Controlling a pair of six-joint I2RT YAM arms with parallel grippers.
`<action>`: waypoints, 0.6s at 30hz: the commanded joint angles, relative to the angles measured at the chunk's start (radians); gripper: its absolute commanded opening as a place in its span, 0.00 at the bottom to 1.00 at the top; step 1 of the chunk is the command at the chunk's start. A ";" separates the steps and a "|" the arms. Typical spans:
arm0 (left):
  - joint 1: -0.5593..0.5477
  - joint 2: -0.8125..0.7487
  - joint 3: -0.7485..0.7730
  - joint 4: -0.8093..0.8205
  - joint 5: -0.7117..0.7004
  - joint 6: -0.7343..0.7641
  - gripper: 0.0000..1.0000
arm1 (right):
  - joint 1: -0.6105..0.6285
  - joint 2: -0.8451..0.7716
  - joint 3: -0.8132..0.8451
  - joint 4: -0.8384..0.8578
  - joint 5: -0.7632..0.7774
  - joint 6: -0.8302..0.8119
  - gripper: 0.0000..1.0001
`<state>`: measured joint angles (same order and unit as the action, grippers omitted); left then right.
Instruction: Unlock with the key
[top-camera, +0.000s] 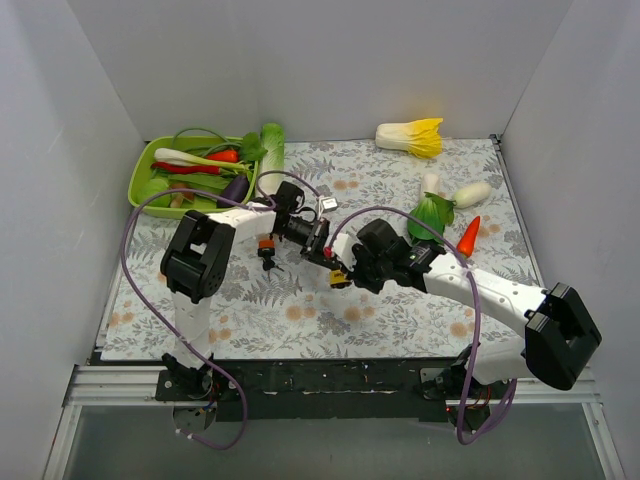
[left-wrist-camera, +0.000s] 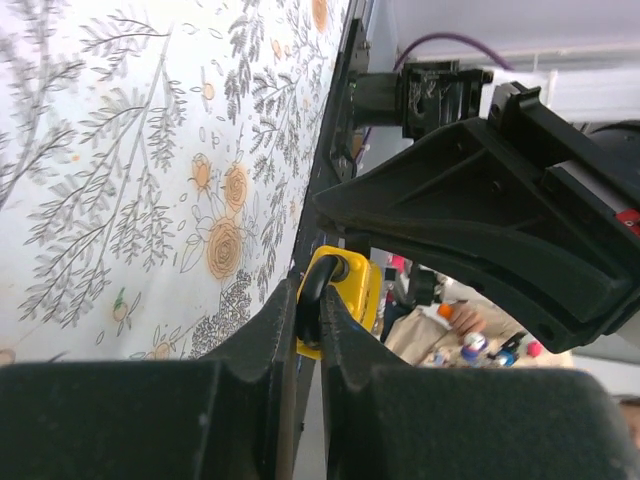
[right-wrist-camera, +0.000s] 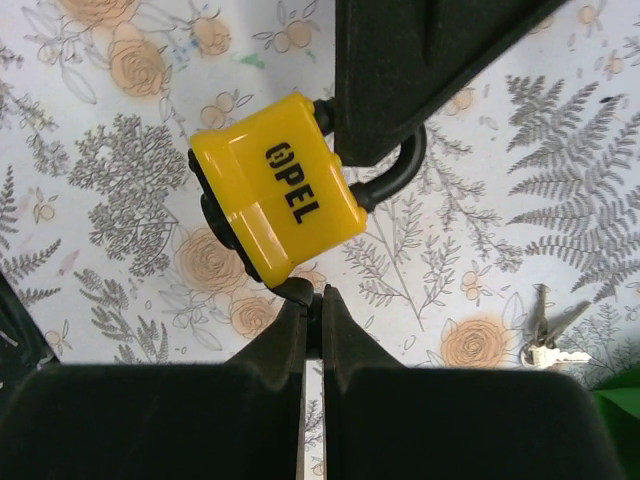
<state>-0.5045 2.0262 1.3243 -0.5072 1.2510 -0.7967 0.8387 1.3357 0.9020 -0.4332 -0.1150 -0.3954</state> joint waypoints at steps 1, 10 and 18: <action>0.066 0.026 -0.030 0.093 -0.097 -0.205 0.00 | -0.020 -0.024 0.087 0.258 0.058 0.044 0.01; 0.168 0.100 -0.013 0.085 -0.130 -0.213 0.00 | -0.020 0.051 0.038 0.261 -0.054 0.205 0.43; 0.233 0.106 -0.025 0.191 -0.205 -0.325 0.00 | -0.044 0.026 0.043 0.306 0.018 0.282 0.59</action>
<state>-0.2909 2.1754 1.2964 -0.3973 1.0771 -1.0595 0.8185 1.3869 0.9073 -0.1959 -0.1356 -0.1844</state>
